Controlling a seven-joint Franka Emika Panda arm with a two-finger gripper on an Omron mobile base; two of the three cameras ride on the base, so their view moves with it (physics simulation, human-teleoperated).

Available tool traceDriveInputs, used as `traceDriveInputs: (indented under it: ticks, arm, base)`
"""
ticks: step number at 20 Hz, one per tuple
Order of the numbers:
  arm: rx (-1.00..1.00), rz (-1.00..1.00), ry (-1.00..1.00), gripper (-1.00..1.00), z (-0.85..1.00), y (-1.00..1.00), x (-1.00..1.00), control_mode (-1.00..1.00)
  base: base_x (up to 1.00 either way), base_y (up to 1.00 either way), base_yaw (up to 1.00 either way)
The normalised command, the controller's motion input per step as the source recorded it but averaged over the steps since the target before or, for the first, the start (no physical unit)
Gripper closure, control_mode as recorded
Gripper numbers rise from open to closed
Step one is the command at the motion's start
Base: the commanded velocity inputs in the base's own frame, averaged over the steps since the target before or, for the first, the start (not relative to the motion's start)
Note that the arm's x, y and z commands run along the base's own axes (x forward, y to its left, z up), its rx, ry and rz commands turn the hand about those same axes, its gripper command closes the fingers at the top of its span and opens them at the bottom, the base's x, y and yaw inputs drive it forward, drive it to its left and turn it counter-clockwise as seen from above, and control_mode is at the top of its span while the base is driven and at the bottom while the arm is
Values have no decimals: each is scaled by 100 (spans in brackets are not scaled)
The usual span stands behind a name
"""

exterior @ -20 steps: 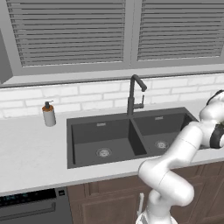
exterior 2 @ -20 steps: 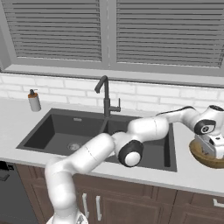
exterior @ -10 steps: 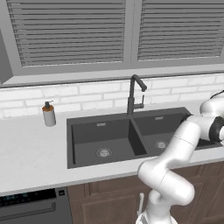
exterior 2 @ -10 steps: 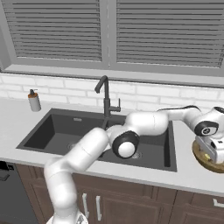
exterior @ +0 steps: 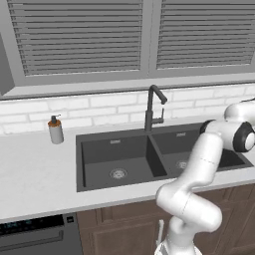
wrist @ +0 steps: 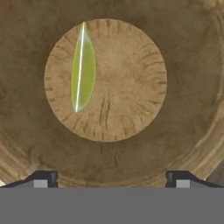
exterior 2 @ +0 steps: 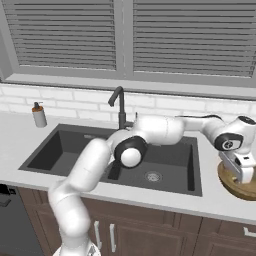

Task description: Pick the lemon wedge from the sink and place it in the bowl. Then pick the bowl and place it in the microwave. Then close the microwave door and press the start button.

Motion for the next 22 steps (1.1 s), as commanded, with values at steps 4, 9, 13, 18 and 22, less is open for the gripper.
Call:
traceDriveInputs:
  ticks: [4,9,13,18,22]
  arm:
    - [-11,0,-2,-100,20,48,-10,-100]
    - [-10,1,-2,-100,48,38,-54,-100]
    - [-7,24,0,-100,29,14,-41,-100]
    - [-1,56,0,-100,0,3,-16,-100]
    - [-1,57,-1,-100,17,0,-8,-100]
  base:
    - [0,0,0]
    - [0,0,0]
    - [0,0,0]
    - [0,0,0]
    - [0,0,0]
